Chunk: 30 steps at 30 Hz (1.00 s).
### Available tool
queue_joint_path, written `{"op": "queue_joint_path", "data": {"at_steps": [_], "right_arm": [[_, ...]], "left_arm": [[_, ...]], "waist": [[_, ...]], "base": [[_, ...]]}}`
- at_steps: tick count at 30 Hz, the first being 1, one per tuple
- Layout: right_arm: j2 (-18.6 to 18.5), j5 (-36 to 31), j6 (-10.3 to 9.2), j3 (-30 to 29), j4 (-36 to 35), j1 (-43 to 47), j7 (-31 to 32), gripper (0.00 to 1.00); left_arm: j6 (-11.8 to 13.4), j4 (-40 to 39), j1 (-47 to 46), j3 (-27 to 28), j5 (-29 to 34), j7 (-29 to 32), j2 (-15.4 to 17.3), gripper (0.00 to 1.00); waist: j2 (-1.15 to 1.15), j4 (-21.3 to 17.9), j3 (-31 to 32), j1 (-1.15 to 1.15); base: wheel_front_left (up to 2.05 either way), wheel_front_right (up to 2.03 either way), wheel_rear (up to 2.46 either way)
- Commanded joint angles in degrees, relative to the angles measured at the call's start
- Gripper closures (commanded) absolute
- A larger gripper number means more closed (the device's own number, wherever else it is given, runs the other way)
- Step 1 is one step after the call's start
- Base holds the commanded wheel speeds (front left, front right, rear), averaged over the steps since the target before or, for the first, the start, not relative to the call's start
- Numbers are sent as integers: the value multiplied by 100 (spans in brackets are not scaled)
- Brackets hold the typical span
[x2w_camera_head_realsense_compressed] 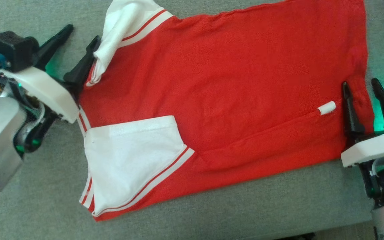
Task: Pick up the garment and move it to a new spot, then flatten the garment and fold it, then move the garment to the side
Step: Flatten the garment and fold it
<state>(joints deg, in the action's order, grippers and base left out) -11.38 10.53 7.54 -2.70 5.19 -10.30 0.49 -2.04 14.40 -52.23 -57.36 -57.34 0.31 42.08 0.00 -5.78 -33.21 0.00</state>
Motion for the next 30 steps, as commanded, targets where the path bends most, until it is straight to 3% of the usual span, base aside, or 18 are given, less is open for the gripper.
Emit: {"op": "queue_joint_path", "data": {"at_steps": [1, 14, 30], "right_arm": [[-63, -3, -5, 110, -48, 44, 19, 0], [-108, 9, -5, 111, -22, 66, 40, 0], [-100, 47, -5, 75, 40, 169, -32, 0]], "left_arm": [[-5, -52, 43, 206, 17, -79, 119, 0], [97, -246, 207, 30, 193, -402, -288, 0], [392, -1147, 739, -174, 203, -393, -78, 0]], "waist": [[0, 26, 10, 0], [0, 96, 137, 0], [0, 140, 335, 0]], "base": [[0, 0, 0], [0, 0, 0], [0, 0, 0]]}}
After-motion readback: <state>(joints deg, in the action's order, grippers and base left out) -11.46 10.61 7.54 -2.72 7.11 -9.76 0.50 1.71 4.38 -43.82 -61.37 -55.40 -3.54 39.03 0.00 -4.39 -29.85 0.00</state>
